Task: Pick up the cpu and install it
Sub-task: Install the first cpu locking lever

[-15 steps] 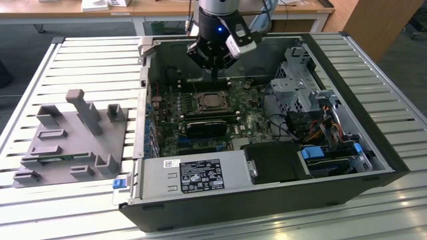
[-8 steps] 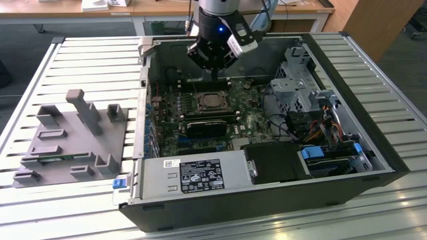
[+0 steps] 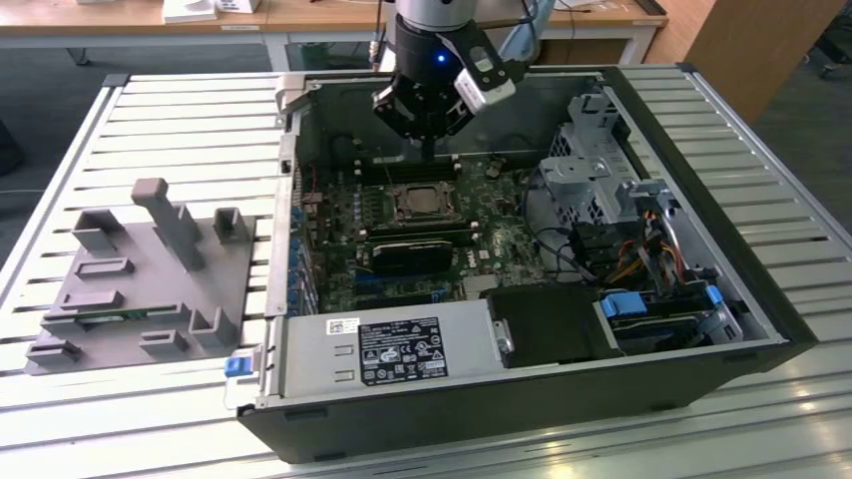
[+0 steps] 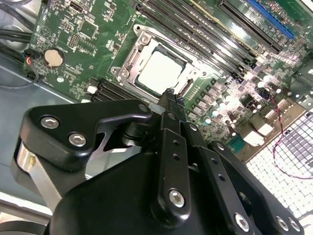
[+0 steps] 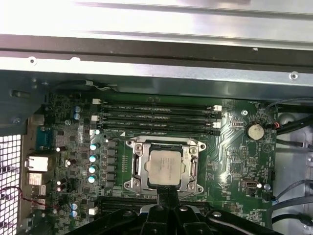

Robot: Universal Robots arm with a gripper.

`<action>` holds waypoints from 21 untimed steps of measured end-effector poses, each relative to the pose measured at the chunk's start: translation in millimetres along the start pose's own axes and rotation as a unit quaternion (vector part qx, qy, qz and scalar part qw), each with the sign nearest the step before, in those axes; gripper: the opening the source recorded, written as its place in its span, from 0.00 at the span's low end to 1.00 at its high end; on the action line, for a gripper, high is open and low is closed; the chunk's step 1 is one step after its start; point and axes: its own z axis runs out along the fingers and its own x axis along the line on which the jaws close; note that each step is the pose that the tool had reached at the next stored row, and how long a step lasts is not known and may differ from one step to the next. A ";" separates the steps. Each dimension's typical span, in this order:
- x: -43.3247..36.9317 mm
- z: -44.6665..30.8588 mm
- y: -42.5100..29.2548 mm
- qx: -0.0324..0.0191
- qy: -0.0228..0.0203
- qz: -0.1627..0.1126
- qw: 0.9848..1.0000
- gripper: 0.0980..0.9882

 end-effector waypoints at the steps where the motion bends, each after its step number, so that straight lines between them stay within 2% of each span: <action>1: 0.9 0.0 0.0 0.000 0.000 0.000 1.000 0.01; 11: 9.8 0.9 0.3 0.000 0.000 0.000 1.000 0.01; 21: 12.8 1.8 0.4 0.000 0.000 0.000 1.000 0.01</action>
